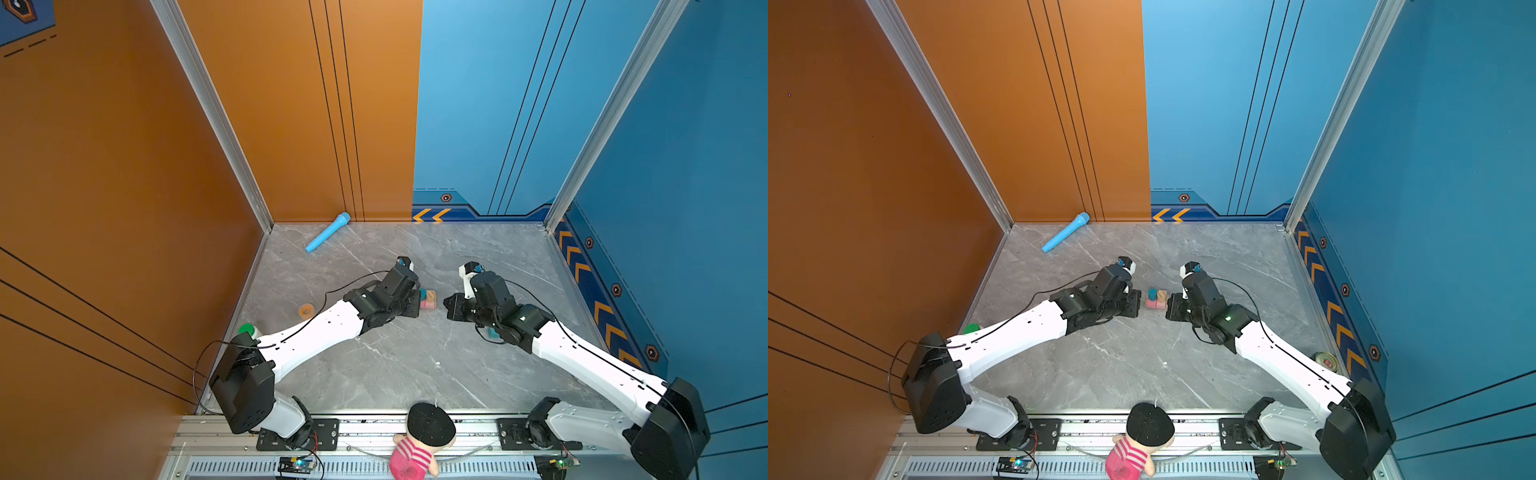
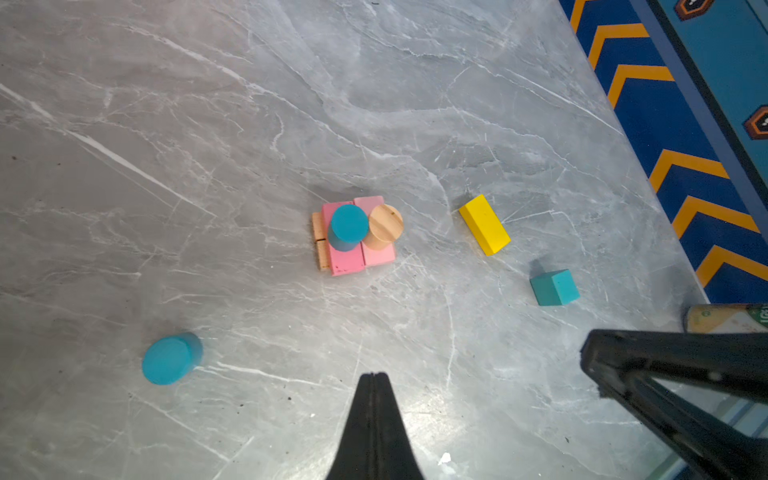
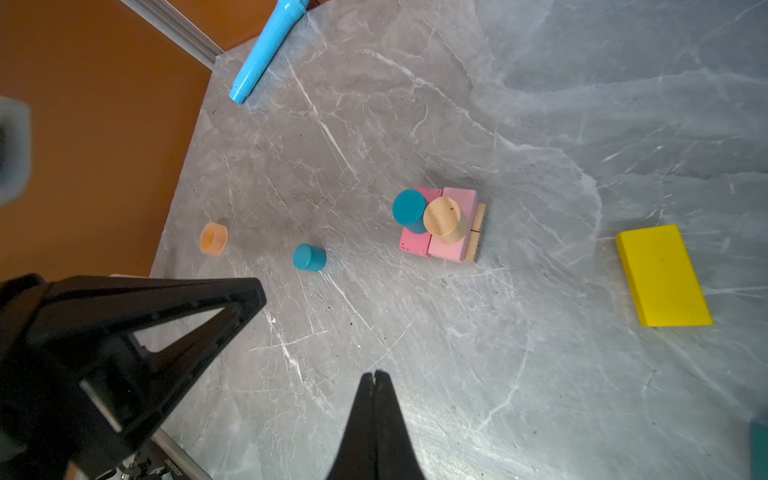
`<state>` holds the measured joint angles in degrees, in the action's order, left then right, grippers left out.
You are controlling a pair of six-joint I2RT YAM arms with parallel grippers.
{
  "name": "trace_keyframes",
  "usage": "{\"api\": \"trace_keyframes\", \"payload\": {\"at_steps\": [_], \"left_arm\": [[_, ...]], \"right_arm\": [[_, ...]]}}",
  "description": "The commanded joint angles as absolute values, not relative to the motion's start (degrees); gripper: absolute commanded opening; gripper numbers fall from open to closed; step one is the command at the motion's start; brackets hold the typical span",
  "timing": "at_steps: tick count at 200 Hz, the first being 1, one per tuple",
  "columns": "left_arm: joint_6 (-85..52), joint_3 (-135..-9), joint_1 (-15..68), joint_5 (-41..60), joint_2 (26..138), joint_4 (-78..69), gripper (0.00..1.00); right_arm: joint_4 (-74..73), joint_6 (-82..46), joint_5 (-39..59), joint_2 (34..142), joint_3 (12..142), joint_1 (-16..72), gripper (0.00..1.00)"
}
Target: Build the wood block tower
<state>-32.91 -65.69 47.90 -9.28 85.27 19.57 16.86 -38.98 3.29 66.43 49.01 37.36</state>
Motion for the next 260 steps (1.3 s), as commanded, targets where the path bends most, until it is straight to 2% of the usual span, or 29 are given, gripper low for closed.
{"api": "trace_keyframes", "payload": {"at_steps": [1, 63, 84, 120, 149, 192, 200, 211, 223, 237, 260], "left_arm": [[-34.7, -65.4, 49.4, -15.1, 85.4, 18.0, 0.00], [-34.5, -64.7, 50.4, -17.0, 84.4, 18.1, 0.00], [-34.3, -64.5, 50.4, -17.6, 84.0, 18.4, 0.00], [-34.0, -64.6, 50.4, -17.7, 84.0, 18.5, 0.00], [-33.3, -64.6, 50.2, -17.7, 84.1, 18.6, 0.00], [-32.9, -63.8, 49.2, -18.1, 83.1, 19.3, 0.00], [-32.9, -63.5, 48.9, -18.3, 82.7, 19.3, 0.00], [-32.8, -63.1, 48.4, -18.2, 82.1, 19.3, 0.00], [-32.7, -62.5, 48.0, -18.3, 81.6, 19.2, 0.00], [-32.7, -61.9, 47.3, -18.3, 81.0, 19.2, 0.00], [-32.7, -61.3, 46.5, -18.1, 80.4, 19.2, 0.00]], "right_arm": [[16.9, -42.4, -3.3, 64.8, 45.7, 37.7, 0.00], [14.0, -42.1, -15.2, 57.4, 38.8, 37.6, 0.00], [12.6, -43.4, -16.0, 53.9, 36.4, 36.2, 0.02], [12.3, -46.1, -14.1, 50.4, 34.3, 31.7, 0.00], [15.8, -45.9, -13.8, 55.1, 36.2, 29.8, 0.00], [15.1, -44.8, -7.1, 67.3, 39.7, 27.7, 0.00], [15.6, -43.9, -5.9, 69.8, 40.8, 27.2, 0.06], [15.8, -43.1, -4.7, 73.0, 42.2, 27.0, 0.20], [15.1, -42.3, -2.6, 76.1, 43.3, 26.8, 0.26], [15.0, -41.2, -0.6, 79.5, 45.0, 26.7, 0.38], [14.9, -40.3, 1.0, 84.1, 47.1, 26.5, 0.49]]}}
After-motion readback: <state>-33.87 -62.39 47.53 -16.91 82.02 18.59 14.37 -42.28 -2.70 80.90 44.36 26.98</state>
